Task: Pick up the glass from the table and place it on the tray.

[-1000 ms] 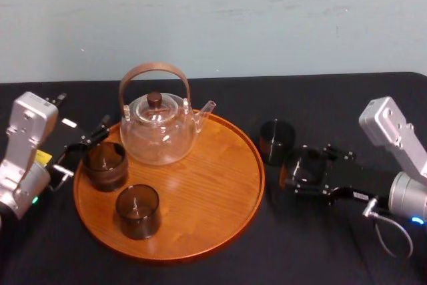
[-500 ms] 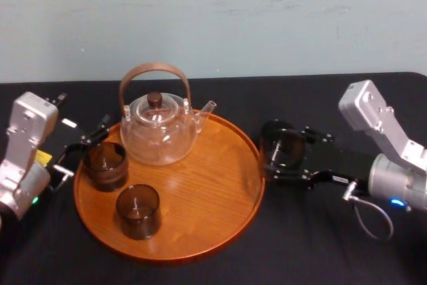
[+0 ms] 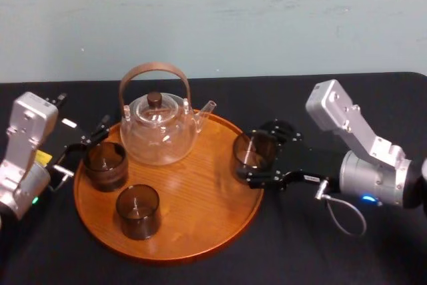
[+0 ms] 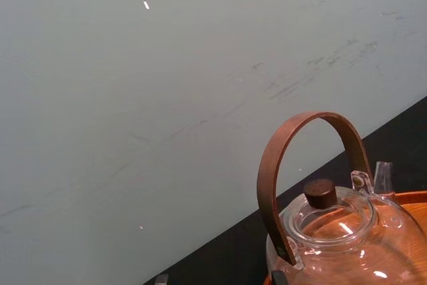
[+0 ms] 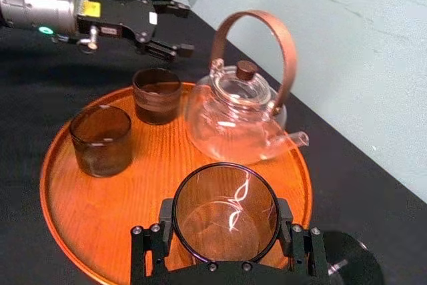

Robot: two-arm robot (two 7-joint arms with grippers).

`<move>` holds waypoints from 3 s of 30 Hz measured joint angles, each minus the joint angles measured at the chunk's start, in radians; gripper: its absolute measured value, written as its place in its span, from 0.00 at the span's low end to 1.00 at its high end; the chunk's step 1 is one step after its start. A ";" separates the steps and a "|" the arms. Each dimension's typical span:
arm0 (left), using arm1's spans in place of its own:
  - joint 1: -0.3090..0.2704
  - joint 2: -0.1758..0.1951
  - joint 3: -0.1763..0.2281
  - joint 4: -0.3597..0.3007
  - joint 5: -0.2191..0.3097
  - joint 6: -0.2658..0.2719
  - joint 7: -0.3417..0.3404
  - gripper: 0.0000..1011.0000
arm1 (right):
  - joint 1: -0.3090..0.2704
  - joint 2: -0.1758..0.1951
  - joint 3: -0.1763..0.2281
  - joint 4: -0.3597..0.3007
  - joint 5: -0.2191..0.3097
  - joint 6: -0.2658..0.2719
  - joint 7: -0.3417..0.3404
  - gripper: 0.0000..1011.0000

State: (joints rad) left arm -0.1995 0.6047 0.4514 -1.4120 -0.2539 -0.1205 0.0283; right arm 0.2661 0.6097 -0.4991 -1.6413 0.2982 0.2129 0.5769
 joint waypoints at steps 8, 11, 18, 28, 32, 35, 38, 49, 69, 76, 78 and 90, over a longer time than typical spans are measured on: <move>0.000 0.000 0.000 0.000 0.000 0.000 0.000 0.99 | 0.032 -0.033 -0.034 0.031 -0.011 -0.012 0.004 0.90; 0.000 0.000 0.000 0.000 0.000 0.000 0.000 0.99 | 0.045 -0.047 -0.043 0.049 -0.015 -0.016 0.003 0.90; 0.000 0.000 0.000 0.000 0.000 0.000 0.000 0.99 | 0.050 -0.054 -0.063 0.053 -0.016 -0.025 0.015 0.90; 0.000 0.000 0.000 0.000 0.000 0.000 0.000 0.99 | 0.045 -0.055 -0.096 0.051 -0.015 -0.027 0.036 0.90; 0.000 0.000 0.000 0.000 0.000 0.000 0.000 0.99 | 0.046 -0.061 -0.109 0.060 -0.014 -0.028 0.042 0.90; 0.000 0.000 0.000 0.000 0.000 0.000 0.000 0.99 | 0.049 -0.066 -0.114 0.069 -0.014 -0.031 0.044 0.90; 0.000 0.000 0.000 0.000 0.000 0.000 0.000 0.99 | 0.054 -0.074 -0.121 0.082 -0.015 -0.036 0.046 0.90; 0.000 0.000 0.000 0.000 0.000 0.000 0.000 0.99 | 0.067 -0.101 -0.142 0.137 -0.023 -0.071 0.050 0.90; 0.000 0.000 0.000 0.000 0.000 0.000 0.000 0.99 | 0.062 -0.131 -0.162 0.193 -0.042 -0.090 0.052 0.90; 0.000 0.000 0.000 0.000 0.000 0.000 0.000 0.99 | 0.061 -0.133 -0.164 0.196 -0.053 -0.089 0.047 0.90; 0.000 0.000 0.000 0.000 0.000 0.000 0.000 0.99 | 0.061 -0.133 -0.164 0.196 -0.054 -0.089 0.046 0.90; 0.000 0.000 0.000 0.000 0.000 0.000 0.000 0.99 | 0.061 -0.132 -0.164 0.196 -0.052 -0.088 0.046 0.92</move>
State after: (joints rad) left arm -0.1995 0.6047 0.4514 -1.4120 -0.2539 -0.1205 0.0283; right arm 0.3271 0.4772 -0.6628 -1.4451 0.2457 0.1247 0.6229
